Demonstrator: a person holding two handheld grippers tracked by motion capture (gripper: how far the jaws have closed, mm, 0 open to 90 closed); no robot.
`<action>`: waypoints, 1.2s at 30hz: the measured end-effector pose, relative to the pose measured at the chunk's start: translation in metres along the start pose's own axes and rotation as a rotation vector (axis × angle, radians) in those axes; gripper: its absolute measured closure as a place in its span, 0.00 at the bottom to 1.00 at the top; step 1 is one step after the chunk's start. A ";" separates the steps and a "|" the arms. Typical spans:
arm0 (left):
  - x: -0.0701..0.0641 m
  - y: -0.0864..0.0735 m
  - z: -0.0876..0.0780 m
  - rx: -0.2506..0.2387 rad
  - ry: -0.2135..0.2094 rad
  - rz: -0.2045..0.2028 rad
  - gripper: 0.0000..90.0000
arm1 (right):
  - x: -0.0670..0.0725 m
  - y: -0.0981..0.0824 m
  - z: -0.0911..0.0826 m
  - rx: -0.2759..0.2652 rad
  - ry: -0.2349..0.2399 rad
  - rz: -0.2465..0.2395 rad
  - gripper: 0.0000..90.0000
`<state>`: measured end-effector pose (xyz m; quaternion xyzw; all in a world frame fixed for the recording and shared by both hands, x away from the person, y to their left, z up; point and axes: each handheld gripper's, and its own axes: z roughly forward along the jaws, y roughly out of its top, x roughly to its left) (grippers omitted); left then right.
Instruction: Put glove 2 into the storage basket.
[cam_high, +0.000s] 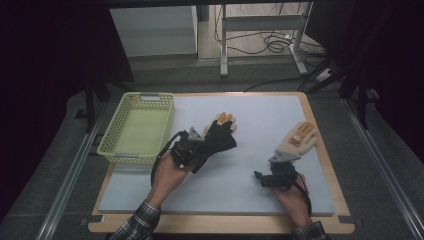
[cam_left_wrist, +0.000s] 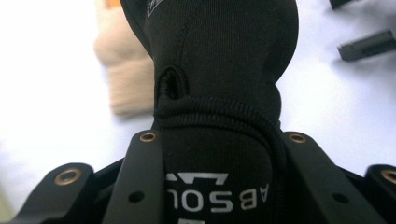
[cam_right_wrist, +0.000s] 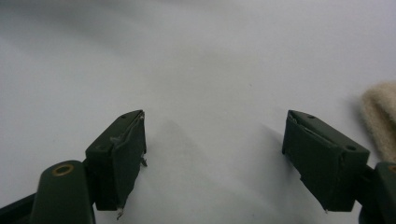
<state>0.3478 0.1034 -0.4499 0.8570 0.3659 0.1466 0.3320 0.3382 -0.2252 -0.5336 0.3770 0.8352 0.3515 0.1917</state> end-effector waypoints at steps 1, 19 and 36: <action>0.003 0.002 -0.002 0.000 0.009 -0.006 0.73 | 0.000 0.000 0.000 0.000 0.000 0.000 0.24; 0.089 0.005 -0.043 -0.018 0.177 -0.177 0.72 | 0.000 0.000 0.000 -0.001 0.000 -0.002 0.24; 0.176 -0.039 -0.063 0.018 0.344 -0.358 0.69 | 0.000 0.000 0.000 -0.003 0.001 0.000 0.24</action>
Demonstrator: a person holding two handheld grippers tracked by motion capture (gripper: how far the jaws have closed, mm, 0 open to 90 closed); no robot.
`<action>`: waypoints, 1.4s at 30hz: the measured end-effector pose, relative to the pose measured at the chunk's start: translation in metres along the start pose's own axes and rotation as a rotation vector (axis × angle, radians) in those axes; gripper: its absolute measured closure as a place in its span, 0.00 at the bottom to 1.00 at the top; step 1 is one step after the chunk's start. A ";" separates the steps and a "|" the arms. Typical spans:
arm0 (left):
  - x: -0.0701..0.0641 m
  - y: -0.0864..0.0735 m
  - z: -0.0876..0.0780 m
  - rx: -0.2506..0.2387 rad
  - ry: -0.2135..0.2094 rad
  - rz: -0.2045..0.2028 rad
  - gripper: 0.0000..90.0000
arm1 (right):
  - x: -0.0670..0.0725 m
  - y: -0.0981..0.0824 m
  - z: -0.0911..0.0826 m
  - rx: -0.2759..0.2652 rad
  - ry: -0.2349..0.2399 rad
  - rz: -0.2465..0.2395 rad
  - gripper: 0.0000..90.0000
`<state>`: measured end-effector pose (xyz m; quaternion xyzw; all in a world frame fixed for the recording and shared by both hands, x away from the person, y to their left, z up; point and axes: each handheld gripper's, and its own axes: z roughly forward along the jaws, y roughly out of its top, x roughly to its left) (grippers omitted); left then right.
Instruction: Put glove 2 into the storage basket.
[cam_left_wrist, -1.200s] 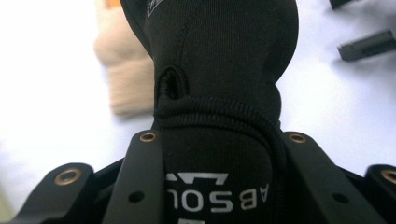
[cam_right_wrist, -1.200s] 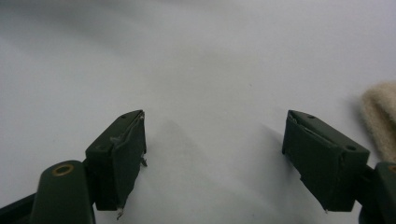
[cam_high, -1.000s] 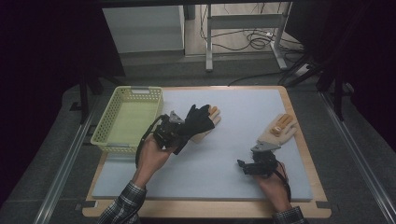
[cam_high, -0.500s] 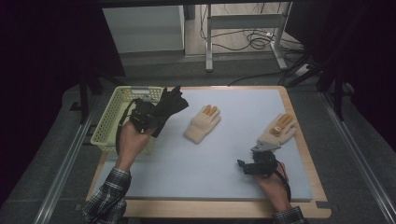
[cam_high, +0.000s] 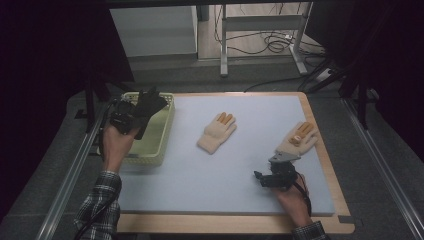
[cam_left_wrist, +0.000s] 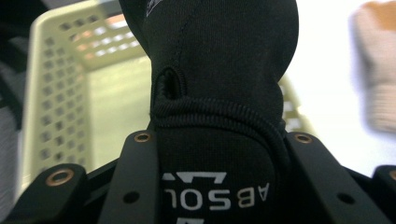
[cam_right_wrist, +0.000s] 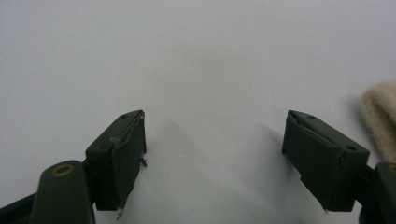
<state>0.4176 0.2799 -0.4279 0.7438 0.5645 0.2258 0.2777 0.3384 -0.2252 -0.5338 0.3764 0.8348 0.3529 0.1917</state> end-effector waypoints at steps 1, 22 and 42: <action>0.009 -0.003 0.004 0.011 0.020 -0.019 0.69 | 0.000 0.000 0.000 0.000 0.000 0.000 0.24; 0.053 -0.015 0.059 0.242 0.095 -0.053 0.66 | 0.000 0.000 0.000 -0.001 0.000 0.000 0.24; 0.058 -0.020 0.045 0.222 -0.023 -0.076 0.02 | 0.000 0.000 0.000 -0.001 0.000 -0.001 0.24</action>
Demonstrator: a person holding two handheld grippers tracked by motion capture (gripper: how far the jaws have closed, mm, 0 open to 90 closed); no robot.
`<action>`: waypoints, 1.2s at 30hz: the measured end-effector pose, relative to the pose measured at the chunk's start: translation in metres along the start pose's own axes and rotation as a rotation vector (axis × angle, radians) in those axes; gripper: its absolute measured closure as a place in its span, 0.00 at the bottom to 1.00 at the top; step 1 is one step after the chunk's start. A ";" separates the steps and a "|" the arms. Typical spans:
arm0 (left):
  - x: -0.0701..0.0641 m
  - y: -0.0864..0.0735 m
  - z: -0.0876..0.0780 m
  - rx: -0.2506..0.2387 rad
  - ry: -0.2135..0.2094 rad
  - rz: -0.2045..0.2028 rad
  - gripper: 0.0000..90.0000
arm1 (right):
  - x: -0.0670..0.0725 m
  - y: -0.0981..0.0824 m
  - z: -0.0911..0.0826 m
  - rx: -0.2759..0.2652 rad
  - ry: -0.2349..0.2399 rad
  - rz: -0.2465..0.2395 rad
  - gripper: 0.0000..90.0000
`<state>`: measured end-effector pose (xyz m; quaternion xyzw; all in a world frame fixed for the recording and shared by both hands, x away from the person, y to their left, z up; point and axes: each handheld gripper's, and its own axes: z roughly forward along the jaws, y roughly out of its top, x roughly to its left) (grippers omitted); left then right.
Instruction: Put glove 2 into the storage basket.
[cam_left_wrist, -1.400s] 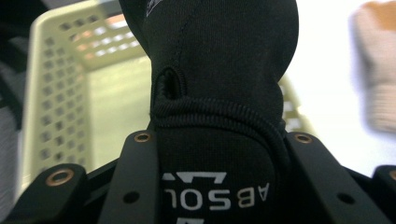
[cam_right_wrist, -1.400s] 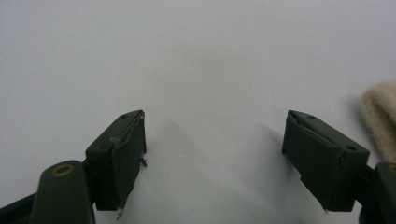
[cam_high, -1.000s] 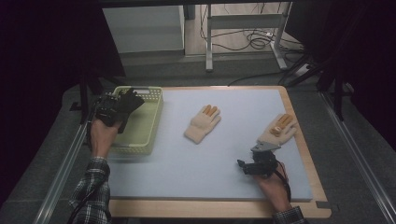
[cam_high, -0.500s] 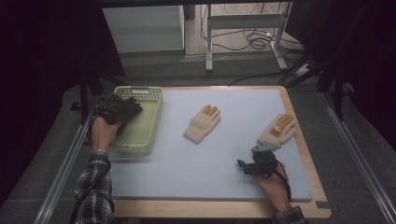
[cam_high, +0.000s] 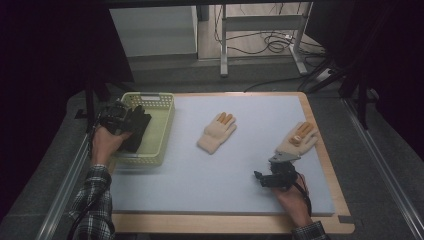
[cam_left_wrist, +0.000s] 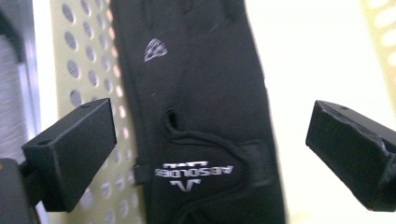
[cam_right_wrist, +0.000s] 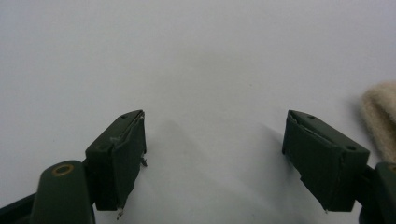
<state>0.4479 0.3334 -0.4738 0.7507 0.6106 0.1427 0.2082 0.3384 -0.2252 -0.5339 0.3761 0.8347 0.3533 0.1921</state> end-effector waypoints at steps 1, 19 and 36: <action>0.000 -0.001 -0.002 -0.012 -0.010 0.002 0.02 | 0.000 0.000 0.000 0.000 0.000 0.001 0.24; -0.040 -0.023 -0.031 -0.237 -0.164 0.158 0.01 | 0.000 0.000 0.000 0.002 -0.001 -0.001 0.24; -0.100 -0.034 -0.053 -0.338 -0.325 0.329 0.01 | 0.000 0.000 0.000 0.003 0.000 0.000 0.24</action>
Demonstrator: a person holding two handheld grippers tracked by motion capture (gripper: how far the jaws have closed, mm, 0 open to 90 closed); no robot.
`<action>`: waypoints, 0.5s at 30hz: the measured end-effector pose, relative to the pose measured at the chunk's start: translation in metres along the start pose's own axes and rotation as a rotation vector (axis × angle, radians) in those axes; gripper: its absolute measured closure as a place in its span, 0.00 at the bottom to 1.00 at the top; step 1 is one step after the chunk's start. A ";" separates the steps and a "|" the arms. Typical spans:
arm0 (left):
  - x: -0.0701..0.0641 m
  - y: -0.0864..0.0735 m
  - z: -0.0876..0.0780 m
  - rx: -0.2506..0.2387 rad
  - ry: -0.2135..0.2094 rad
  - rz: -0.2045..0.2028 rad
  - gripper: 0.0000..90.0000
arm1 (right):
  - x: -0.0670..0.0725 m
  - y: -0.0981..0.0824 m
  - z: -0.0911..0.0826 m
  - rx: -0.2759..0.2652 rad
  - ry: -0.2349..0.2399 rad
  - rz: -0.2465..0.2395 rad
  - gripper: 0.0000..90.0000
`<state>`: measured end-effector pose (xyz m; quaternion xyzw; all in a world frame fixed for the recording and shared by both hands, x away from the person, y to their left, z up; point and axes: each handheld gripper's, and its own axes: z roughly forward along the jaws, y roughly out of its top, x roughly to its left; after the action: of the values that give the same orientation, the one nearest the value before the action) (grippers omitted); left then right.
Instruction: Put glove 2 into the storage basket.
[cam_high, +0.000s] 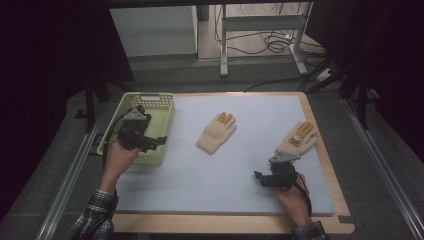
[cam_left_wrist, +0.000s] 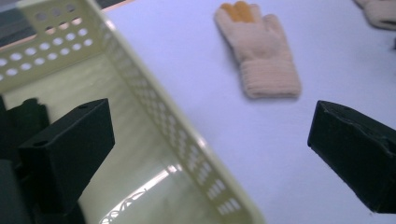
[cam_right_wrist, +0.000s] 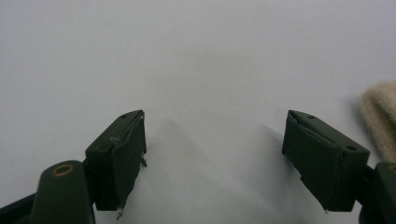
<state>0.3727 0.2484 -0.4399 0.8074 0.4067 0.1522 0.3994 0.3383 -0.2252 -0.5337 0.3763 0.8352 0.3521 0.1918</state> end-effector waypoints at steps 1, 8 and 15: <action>-0.003 0.001 0.000 -0.009 -0.011 0.003 0.01 | 0.000 0.000 0.000 0.000 0.000 0.000 0.24; -0.031 0.001 0.004 -0.023 -0.050 0.054 0.00 | 0.000 0.000 0.000 0.000 0.000 0.000 0.24; -0.064 -0.009 0.013 -0.044 -0.118 0.106 0.00 | 0.000 0.000 0.000 0.001 -0.001 0.002 0.24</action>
<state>0.3354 0.1944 -0.4500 0.8263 0.3357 0.1341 0.4319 0.3381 -0.2252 -0.5336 0.3771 0.8350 0.3518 0.1916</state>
